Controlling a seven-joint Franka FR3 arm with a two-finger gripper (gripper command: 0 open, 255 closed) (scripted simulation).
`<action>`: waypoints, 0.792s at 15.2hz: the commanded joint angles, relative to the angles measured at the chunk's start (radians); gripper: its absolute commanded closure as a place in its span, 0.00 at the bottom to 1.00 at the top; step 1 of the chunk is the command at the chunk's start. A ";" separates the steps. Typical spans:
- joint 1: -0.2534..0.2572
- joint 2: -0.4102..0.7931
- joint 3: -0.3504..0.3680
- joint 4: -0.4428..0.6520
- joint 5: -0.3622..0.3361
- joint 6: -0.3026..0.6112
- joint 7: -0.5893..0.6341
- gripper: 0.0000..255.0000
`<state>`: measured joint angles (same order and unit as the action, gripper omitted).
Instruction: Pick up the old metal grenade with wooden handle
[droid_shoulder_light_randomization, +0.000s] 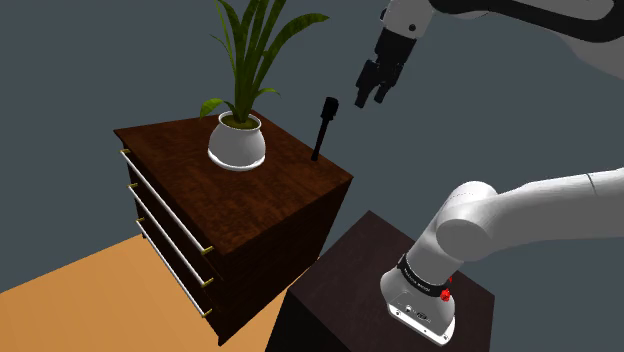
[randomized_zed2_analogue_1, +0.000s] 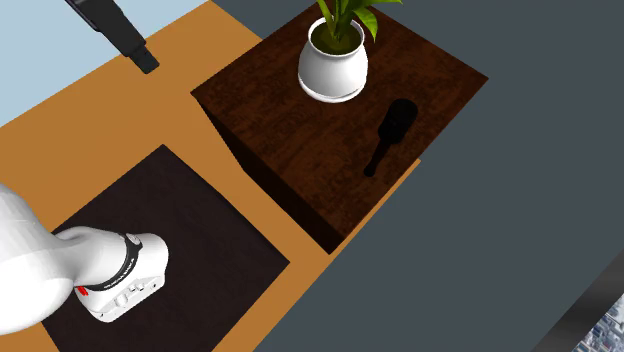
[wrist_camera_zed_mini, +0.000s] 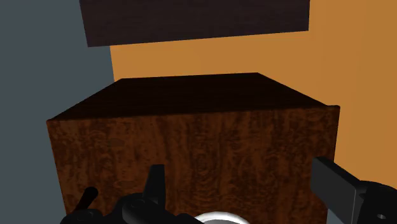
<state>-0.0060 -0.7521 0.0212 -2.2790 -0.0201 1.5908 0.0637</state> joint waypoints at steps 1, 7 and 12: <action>0.000 0.000 0.000 0.000 0.000 0.000 0.000 0.00; -0.035 0.134 -0.094 0.021 -0.033 0.137 -0.079 0.00; -0.056 0.268 -0.170 0.072 -0.037 0.239 -0.146 0.00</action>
<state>-0.0590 -0.5091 -0.1359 -2.2130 -0.0583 1.8065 -0.0712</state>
